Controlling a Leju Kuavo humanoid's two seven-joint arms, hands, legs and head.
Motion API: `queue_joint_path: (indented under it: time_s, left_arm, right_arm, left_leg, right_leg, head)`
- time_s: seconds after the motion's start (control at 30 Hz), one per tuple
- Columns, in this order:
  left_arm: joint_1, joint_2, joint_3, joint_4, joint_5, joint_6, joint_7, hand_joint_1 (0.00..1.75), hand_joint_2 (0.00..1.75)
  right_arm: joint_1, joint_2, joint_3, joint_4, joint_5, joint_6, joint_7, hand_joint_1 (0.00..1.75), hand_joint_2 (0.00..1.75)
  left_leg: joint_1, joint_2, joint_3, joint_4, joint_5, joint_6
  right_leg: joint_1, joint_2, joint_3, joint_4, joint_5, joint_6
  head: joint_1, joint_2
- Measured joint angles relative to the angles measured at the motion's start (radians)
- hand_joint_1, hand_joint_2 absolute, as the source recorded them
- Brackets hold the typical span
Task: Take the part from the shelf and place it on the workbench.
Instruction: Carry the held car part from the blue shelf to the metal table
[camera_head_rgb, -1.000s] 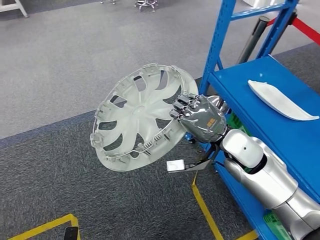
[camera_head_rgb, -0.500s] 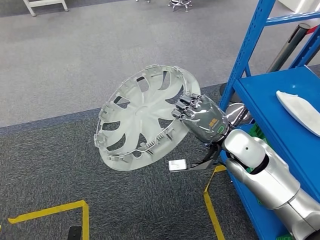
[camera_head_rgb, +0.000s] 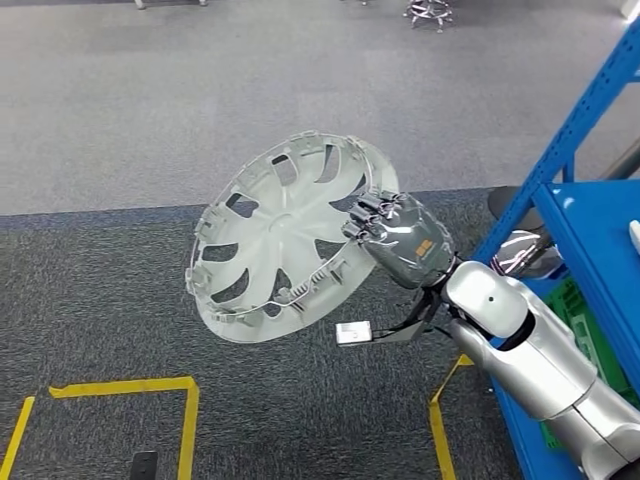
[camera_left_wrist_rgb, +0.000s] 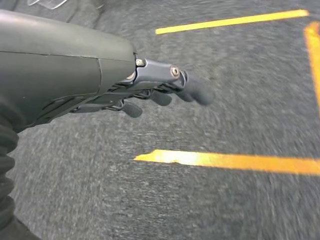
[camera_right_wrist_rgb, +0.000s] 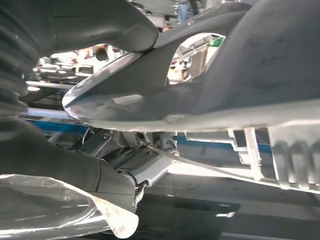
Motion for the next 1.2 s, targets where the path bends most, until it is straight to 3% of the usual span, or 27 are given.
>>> queue_joint_path:
  time_s: [0.07, 0.1, 0.13, 0.17, 0.2, 0.23, 0.3, 0.37, 0.43, 0.47, 0.53, 0.6, 0.67, 0.7, 0.73, 0.8, 0.83, 0.9, 1.0, 1.07, 1.13, 1.17, 1.2]
  left_arm:
    - [-0.002, 0.0, -0.001, 0.0, 0.0, 0.001, 0.0, 0.0, 1.75]
    - [-0.003, -0.001, -0.001, 0.0, 0.0, 0.001, 0.0, 0.0, 1.75]
    - [-0.004, -0.001, -0.001, 0.0, -0.001, 0.0, 0.0, 0.0, 1.75]
    - [-0.003, -0.002, -0.002, 0.0, -0.001, 0.0, 0.0, 0.0, 1.75]
    - [-0.003, -0.002, -0.002, 0.0, -0.001, 0.0, 0.0, 0.0, 1.75]
    - [-0.003, -0.002, -0.002, 0.0, -0.001, 0.0, 0.0, 0.0, 1.75]
    - [-0.003, -0.002, -0.002, 0.0, -0.001, -0.001, 0.0, 0.0, 1.75]
    - [-0.002, -0.002, -0.002, 0.0, -0.001, -0.002, 0.0, 0.0, 1.75]
    - [0.0, -0.002, -0.002, 0.0, -0.001, -0.003, 0.0, 0.0, 1.75]
    - [0.001, -0.001, -0.002, 0.0, -0.001, -0.002, 0.0, 0.0, 1.75]
    - [0.001, 0.0, -0.002, 0.0, -0.001, -0.002, 0.0, 0.0, 1.75]
    - [-0.001, 0.0, -0.003, 0.0, -0.002, -0.002, -0.002, 0.0, 1.75]
    - [0.0, 0.0, -0.003, 0.0, -0.005, -0.004, -0.006, 0.0, 1.75]
    - [0.001, 0.0, -0.003, 0.0, -0.007, -0.005, -0.008, 0.0, 1.75]
    - [0.001, 0.0, -0.003, 0.0, -0.008, -0.007, -0.01, 0.0, 1.75]
    - [0.001, 0.0, -0.004, 0.0, -0.008, -0.016, -0.012, 0.0, 1.75]
    - [0.001, 0.0, -0.004, 0.0, -0.008, -0.023, -0.013, 0.0, 1.75]
    - [0.001, 0.0, -0.006, 0.0, -0.008, -0.041, -0.016, 0.0, 1.75]
    - [0.002, 0.001, -0.011, 0.0, -0.009, -0.056, -0.02, 0.0, 1.75]
    - [0.0, 0.002, -0.015, 0.0, -0.009, -0.058, -0.023, 0.0, 1.75]
    - [-0.001, 0.002, -0.018, 0.0, -0.01, -0.059, -0.026, 0.0, 1.75]
    - [-0.001, 0.002, -0.019, 0.0, -0.011, -0.06, -0.027, 0.0, 1.75]
    - [-0.001, 0.002, -0.02, 0.0, -0.012, -0.06, -0.027, 0.0, 1.75]
  right_arm:
    - [0.002, -0.005, -0.003, -0.001, 0.0, -0.001, 0.001, 1.75, 1.75]
    - [0.005, -0.006, -0.004, -0.001, 0.0, -0.001, 0.001, 1.75, 1.75]
    - [0.008, -0.008, -0.004, -0.001, 0.0, -0.001, 0.001, 1.75, 1.75]
    - [0.012, -0.008, -0.004, -0.001, 0.0, -0.001, 0.001, 1.75, 1.75]
    - [0.015, -0.009, -0.004, -0.001, 0.0, -0.001, 0.001, 1.75, 1.75]
    - [0.017, -0.01, -0.004, -0.001, 0.0, -0.001, 0.001, 1.75, 1.75]
    - [0.017, -0.012, -0.005, -0.002, 0.0, -0.001, 0.0, 1.75, 1.75]
    - [0.017, -0.013, -0.006, -0.003, 0.0, -0.002, 0.001, 1.75, 1.75]
    - [0.017, -0.013, -0.006, -0.004, 0.001, -0.002, 0.001, 1.75, 1.75]
    - [0.017, -0.013, -0.006, -0.004, 0.001, -0.002, 0.001, 1.75, 1.75]
    - [0.017, -0.014, -0.007, -0.005, 0.002, -0.003, 0.001, 1.75, 1.75]
    - [0.019, -0.014, -0.009, -0.005, 0.002, -0.003, 0.002, 1.75, 1.75]
    - [0.024, -0.014, -0.01, -0.005, 0.002, -0.003, 0.002, 1.75, 1.75]
    - [0.027, -0.014, -0.01, -0.005, 0.002, -0.003, 0.002, 1.75, 1.75]
    - [0.03, -0.014, -0.01, -0.005, 0.002, -0.003, 0.001, 1.75, 1.75]
    - [0.032, -0.014, -0.01, -0.005, 0.003, -0.003, 0.001, 1.75, 1.75]
    - [0.033, -0.014, -0.011, -0.005, 0.003, -0.004, 0.002, 1.75, 1.75]
    - [0.034, -0.014, -0.013, -0.005, 0.005, -0.005, 0.003, 1.75, 1.75]
    - [0.036, -0.015, -0.016, -0.006, 0.008, -0.007, 0.003, 1.75, 1.75]
    - [0.037, -0.016, -0.019, -0.006, 0.01, -0.008, 0.003, 1.75, 1.75]
    - [0.04, -0.016, -0.021, -0.006, 0.012, -0.01, 0.003, 1.75, 1.75]
    - [0.043, -0.016, -0.02, -0.005, 0.013, -0.011, 0.004, 1.75, 1.75]
    - [0.046, -0.016, -0.02, -0.004, 0.014, -0.012, 0.004, 1.75, 1.75]
  left_leg:
    - [0.003, -0.02, 0.001, -0.002, 0.001, 0.009]
    - [0.002, -0.032, 0.001, -0.002, 0.002, 0.011]
    - [0.002, -0.044, 0.001, -0.001, 0.002, 0.012]
    - [0.002, -0.057, 0.002, -0.001, 0.002, 0.012]
    - [0.002, -0.071, 0.002, -0.001, 0.002, 0.012]
    - [0.002, -0.084, 0.003, 0.0, 0.002, 0.012]
    - [0.002, -0.108, 0.001, 0.004, 0.002, 0.009]
    - [0.004, -0.127, -0.007, 0.006, 0.005, 0.0]
    - [0.008, -0.144, -0.012, 0.004, 0.01, -0.013]
    - [0.007, -0.138, -0.015, 0.007, 0.006, -0.018]
    - [0.005, -0.095, -0.037, 0.062, -0.032, -0.027]
    - [0.007, -0.05, -0.088, 0.184, -0.096, -0.035]
    - [0.012, -0.038, -0.122, 0.271, -0.123, -0.042]
    - [0.014, -0.037, -0.116, 0.263, -0.109, -0.044]
    - [0.016, -0.035, -0.092, 0.218, -0.079, -0.044]
    - [0.016, -0.029, -0.026, 0.083, -0.022, -0.043]
    - [0.015, -0.027, -0.003, 0.036, -0.01, -0.04]
    - [0.011, -0.026, 0.01, 0.007, -0.014, -0.033]
    - [0.012, -0.029, 0.014, -0.002, -0.012, -0.013]
    - [0.014, -0.029, 0.018, -0.007, -0.01, -0.002]
    - [0.013, -0.03, 0.018, -0.007, -0.012, 0.004]
    - [0.012, -0.031, 0.018, -0.006, -0.013, 0.005]
    - [0.012, -0.033, 0.019, -0.006, -0.015, 0.006]
  right_leg:
    - [-0.003, 0.052, -0.054, 0.109, -0.054, 0.004]
    - [-0.003, 0.066, -0.091, 0.18, -0.08, 0.004]
    - [-0.003, 0.074, -0.123, 0.234, -0.092, 0.005]
    - [-0.003, 0.077, -0.141, 0.257, -0.087, 0.004]
    - [-0.003, 0.079, -0.14, 0.239, -0.06, 0.002]
    - [-0.004, 0.086, -0.12, 0.184, -0.02, -0.001]
    - [-0.007, 0.123, -0.06, 0.047, 0.044, -0.007]
    - [-0.008, 0.149, -0.026, -0.018, 0.057, -0.011]
    - [-0.007, 0.136, -0.02, -0.026, 0.058, -0.014]
    - [-0.008, 0.125, -0.018, -0.03, 0.06, -0.019]
    - [-0.011, 0.105, -0.013, -0.037, 0.063, -0.028]
    - [-0.01, 0.087, -0.012, -0.037, 0.062, -0.033]
    - [-0.009, 0.073, -0.011, -0.036, 0.061, -0.034]
    - [-0.009, 0.067, -0.011, -0.036, 0.06, -0.034]
    - [-0.009, 0.063, -0.01, -0.036, 0.059, -0.033]
    - [-0.007, 0.059, -0.008, -0.035, 0.056, -0.028]
    - [-0.005, 0.058, -0.009, -0.034, 0.055, -0.024]
    - [-0.003, 0.057, -0.011, -0.034, 0.055, -0.014]
    - [-0.007, 0.059, -0.019, -0.022, 0.042, 0.002]
    - [-0.009, 0.068, -0.062, 0.057, 0.0, 0.007]
    - [-0.008, 0.075, -0.133, 0.184, -0.048, 0.009]
    - [-0.008, 0.076, -0.161, 0.229, -0.055, 0.01]
    - [-0.008, 0.077, -0.172, 0.237, -0.042, 0.01]
  head:
    - [0.006, 0.0]
    - [0.008, 0.0]
    - [0.008, 0.0]
    - [0.008, 0.0]
    - [0.008, 0.0]
    - [0.008, 0.0]
    - [0.008, 0.0]
    - [0.007, 0.0]
    - [0.007, 0.0]
    - [0.007, 0.0]
    - [0.002, 0.0]
    - [-0.001, 0.0]
    - [-0.001, 0.0]
    - [-0.001, 0.0]
    - [-0.001, 0.0]
    - [-0.001, 0.0]
    - [-0.001, 0.0]
    - [0.0, 0.0]
    - [0.002, 0.0]
    - [0.006, 0.0]
    - [0.009, 0.0]
    - [0.009, 0.0]
    - [0.009, 0.0]
